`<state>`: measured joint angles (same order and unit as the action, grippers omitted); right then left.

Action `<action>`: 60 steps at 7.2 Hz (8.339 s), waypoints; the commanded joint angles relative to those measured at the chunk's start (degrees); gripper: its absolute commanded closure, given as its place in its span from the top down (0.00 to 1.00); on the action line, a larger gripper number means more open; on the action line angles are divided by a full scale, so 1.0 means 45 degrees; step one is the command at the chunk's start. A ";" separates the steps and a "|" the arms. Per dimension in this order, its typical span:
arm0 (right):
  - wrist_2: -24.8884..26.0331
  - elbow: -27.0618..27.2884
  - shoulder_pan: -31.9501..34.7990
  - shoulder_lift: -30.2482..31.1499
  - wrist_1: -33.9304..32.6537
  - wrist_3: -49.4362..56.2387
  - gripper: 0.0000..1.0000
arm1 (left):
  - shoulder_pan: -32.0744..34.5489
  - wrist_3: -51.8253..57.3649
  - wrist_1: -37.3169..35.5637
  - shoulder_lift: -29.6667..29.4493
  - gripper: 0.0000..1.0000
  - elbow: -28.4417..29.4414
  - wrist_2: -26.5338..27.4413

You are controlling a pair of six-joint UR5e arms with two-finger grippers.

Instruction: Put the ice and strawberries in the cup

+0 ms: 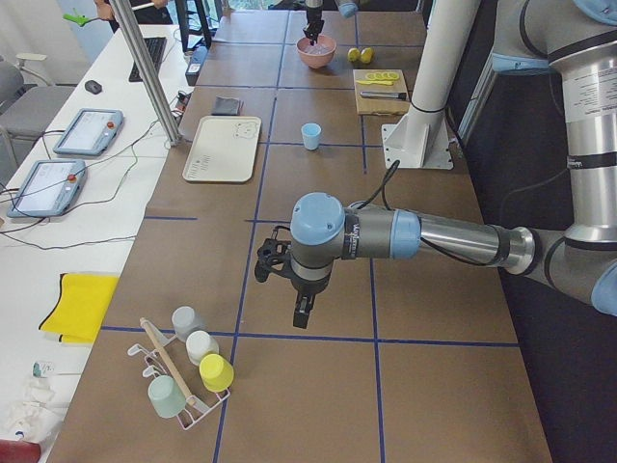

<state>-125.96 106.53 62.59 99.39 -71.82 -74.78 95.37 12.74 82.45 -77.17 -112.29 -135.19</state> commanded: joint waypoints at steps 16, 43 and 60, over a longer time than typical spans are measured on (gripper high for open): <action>0.4923 -0.2111 -0.8285 -1.1637 -0.2848 -0.7680 0.02 | -0.0003 0.0019 -0.0001 0.0020 1.00 0.0013 -0.0015; -0.0623 0.3553 0.0993 -0.2184 -0.5465 0.7321 1.00 | -0.9826 -1.2676 0.7870 -0.2305 1.00 0.3998 0.2758; -0.0623 0.3396 0.1090 -0.2243 -0.5388 0.7360 1.00 | -1.1302 -1.7159 0.5800 -0.7098 0.00 0.1887 0.0960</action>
<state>-128.73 121.82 67.45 89.37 -96.16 -41.66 48.13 -57.91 109.40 -102.44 -103.67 -131.15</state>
